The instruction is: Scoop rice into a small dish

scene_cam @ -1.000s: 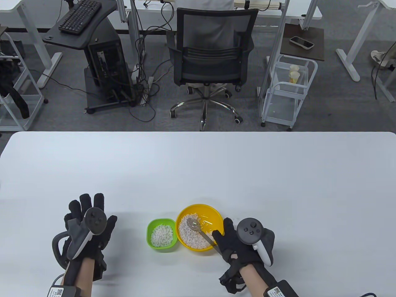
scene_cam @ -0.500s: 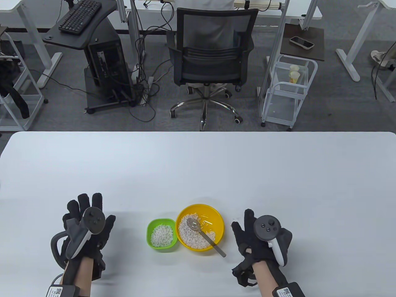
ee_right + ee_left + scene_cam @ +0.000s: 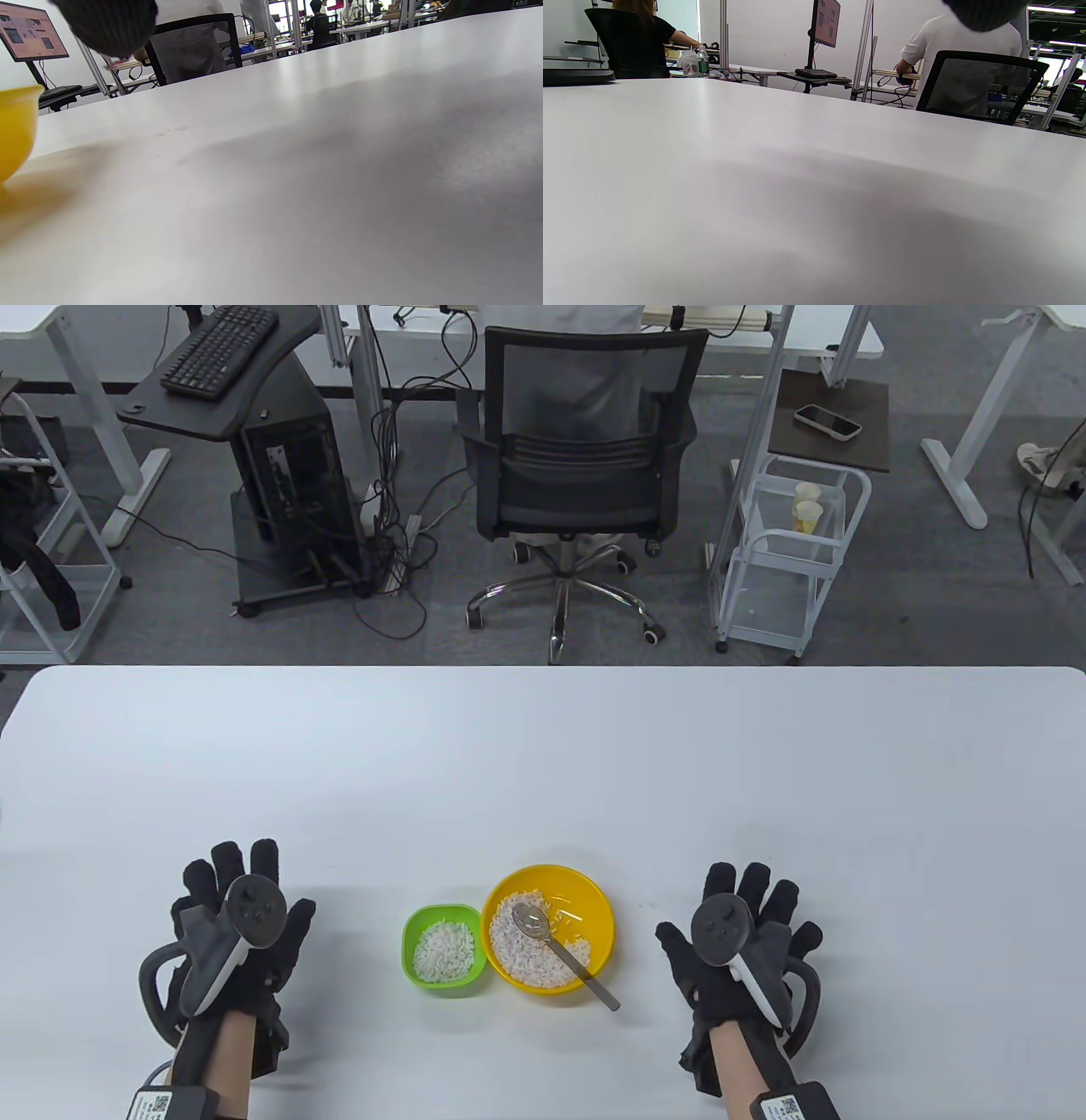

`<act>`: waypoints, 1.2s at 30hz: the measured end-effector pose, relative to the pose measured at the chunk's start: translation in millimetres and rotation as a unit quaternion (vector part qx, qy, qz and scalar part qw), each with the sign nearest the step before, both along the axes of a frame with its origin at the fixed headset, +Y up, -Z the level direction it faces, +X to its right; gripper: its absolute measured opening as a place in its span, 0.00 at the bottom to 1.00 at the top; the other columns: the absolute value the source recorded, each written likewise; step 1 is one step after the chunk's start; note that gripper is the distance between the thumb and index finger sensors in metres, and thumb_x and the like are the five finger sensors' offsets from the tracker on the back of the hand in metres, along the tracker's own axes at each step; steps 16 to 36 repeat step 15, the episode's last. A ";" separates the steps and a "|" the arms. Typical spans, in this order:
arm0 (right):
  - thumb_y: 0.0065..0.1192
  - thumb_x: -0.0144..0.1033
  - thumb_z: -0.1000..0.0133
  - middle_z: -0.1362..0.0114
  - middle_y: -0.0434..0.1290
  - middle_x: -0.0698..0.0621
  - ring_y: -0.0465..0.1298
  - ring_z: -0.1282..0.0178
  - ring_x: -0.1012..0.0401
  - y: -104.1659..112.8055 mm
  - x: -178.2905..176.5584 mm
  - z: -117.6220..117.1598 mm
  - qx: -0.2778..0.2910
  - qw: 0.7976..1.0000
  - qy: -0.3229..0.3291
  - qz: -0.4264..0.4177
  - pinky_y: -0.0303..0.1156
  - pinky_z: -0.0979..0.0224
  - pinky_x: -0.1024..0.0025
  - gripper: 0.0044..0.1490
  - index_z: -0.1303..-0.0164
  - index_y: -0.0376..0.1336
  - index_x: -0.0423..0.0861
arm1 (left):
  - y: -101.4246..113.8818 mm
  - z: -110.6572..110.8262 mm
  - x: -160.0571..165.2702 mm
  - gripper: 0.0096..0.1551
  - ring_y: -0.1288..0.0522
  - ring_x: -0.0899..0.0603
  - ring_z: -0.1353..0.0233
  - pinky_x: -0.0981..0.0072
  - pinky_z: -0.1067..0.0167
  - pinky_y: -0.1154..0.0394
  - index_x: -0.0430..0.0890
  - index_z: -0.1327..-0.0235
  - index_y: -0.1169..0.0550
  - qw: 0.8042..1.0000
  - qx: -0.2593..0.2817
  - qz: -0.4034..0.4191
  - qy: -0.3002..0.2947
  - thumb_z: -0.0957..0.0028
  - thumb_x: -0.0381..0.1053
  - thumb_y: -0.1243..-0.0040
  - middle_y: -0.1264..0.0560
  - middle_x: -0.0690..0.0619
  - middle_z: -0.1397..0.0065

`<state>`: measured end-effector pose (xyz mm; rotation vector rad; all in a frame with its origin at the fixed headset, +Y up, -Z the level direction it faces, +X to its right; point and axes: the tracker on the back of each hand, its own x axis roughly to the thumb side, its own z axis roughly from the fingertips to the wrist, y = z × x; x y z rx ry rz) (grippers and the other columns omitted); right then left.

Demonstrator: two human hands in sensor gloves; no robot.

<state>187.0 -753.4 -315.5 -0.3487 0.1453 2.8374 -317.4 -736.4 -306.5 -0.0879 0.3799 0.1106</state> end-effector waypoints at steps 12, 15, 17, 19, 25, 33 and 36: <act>0.52 0.61 0.37 0.16 0.21 0.36 0.20 0.22 0.33 -0.5 -2.5 1.0 0.005 1.000 0.006 -0.021 0.22 0.34 0.23 0.59 0.20 0.23 0.46 | -2.4 1.6 4.4 0.48 0.64 0.38 0.13 0.40 0.18 0.57 0.68 0.23 0.60 1.000 -0.010 -0.014 -0.002 0.49 0.73 0.52 0.63 0.59 0.11; 0.52 0.61 0.37 0.16 0.22 0.36 0.20 0.22 0.33 -0.8 -3.1 1.4 0.004 1.000 0.007 -0.017 0.22 0.34 0.23 0.59 0.20 0.23 0.46 | -2.3 1.2 4.7 0.48 0.64 0.38 0.13 0.40 0.18 0.57 0.68 0.23 0.60 1.000 -0.012 -0.014 -0.002 0.49 0.73 0.52 0.63 0.59 0.11; 0.52 0.61 0.37 0.16 0.22 0.36 0.20 0.22 0.33 -0.8 -3.1 1.4 0.004 1.000 0.007 -0.017 0.22 0.34 0.23 0.59 0.20 0.23 0.46 | -2.3 1.2 4.7 0.48 0.64 0.38 0.13 0.40 0.18 0.57 0.68 0.23 0.60 1.000 -0.012 -0.014 -0.002 0.49 0.73 0.52 0.63 0.59 0.11; 0.52 0.61 0.37 0.16 0.22 0.36 0.20 0.22 0.33 -0.8 -3.1 1.4 0.004 1.000 0.007 -0.017 0.22 0.34 0.23 0.59 0.20 0.23 0.46 | -2.3 1.2 4.7 0.48 0.64 0.38 0.13 0.40 0.18 0.57 0.68 0.23 0.60 1.000 -0.012 -0.014 -0.002 0.49 0.73 0.52 0.63 0.59 0.11; 0.52 0.61 0.37 0.16 0.22 0.36 0.20 0.22 0.33 -0.8 -3.1 1.4 0.004 1.000 0.007 -0.017 0.22 0.34 0.23 0.59 0.20 0.23 0.46 | -2.3 1.2 4.7 0.48 0.64 0.38 0.13 0.40 0.18 0.57 0.68 0.23 0.60 1.000 -0.012 -0.014 -0.002 0.49 0.73 0.52 0.63 0.59 0.11; 0.52 0.61 0.37 0.16 0.22 0.36 0.20 0.22 0.33 -0.8 -3.1 1.4 0.004 1.000 0.007 -0.017 0.22 0.34 0.23 0.59 0.20 0.23 0.46 | -2.3 1.2 4.7 0.48 0.64 0.38 0.13 0.40 0.18 0.57 0.68 0.23 0.60 1.000 -0.012 -0.014 -0.002 0.49 0.73 0.52 0.63 0.59 0.11; 0.52 0.61 0.37 0.16 0.22 0.36 0.20 0.22 0.33 -0.8 -3.1 1.4 0.004 1.000 0.007 -0.017 0.22 0.34 0.23 0.59 0.20 0.23 0.46 | -2.3 1.2 4.7 0.48 0.64 0.38 0.13 0.40 0.18 0.57 0.68 0.23 0.60 1.000 -0.012 -0.014 -0.002 0.49 0.73 0.52 0.63 0.59 0.11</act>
